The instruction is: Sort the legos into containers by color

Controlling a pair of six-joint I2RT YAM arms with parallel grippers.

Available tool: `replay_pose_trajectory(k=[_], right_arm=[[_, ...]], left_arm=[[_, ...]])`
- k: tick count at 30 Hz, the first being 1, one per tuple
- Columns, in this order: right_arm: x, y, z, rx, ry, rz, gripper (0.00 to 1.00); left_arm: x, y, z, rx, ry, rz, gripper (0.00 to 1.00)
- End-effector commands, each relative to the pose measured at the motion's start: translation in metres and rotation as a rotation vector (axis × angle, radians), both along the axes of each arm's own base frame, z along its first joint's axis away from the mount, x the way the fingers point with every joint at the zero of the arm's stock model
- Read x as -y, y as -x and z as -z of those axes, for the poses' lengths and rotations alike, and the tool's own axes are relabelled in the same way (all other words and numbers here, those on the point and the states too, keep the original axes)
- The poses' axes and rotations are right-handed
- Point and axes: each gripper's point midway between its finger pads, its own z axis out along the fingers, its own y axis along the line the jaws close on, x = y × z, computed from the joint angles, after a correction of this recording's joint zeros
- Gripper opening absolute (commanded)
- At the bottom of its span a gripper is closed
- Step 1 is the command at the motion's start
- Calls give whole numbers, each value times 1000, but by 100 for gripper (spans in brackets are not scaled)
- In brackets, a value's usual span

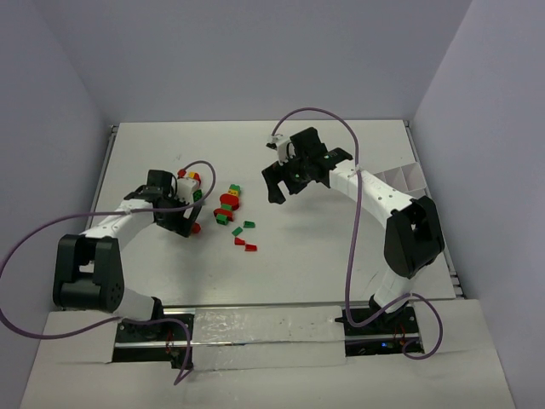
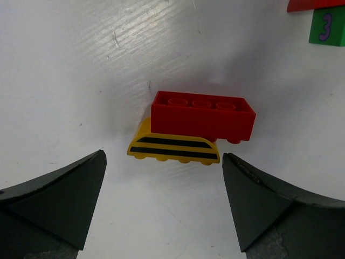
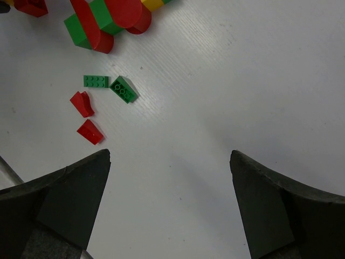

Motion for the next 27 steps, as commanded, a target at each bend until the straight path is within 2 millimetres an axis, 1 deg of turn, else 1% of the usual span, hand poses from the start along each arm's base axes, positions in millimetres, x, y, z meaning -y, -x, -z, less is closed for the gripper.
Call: replay_pose_trajectory(k=[1,4,12,21,25,27], right_arm=[[-3,-7,-11,23,-12,4,98],[-3,-7,-10,19,-10,4,99],[-2,-7,-11,23,-5,5,99],[-3,-7,-12,20,-10,6,99],[-4,-7,-14,17,-19,7,99],[-5,-6,-14,10,-30,9,99]], left_arm=[[7,-17,-2,55,18,25,99],[11,-19,2,42,38,28,99],[13,-18,11,18,44,32,91],[12,-14,13,9,47,27,74],[13,-13,11,9,50,30,67],[13,-15,5,27,50,31,64]])
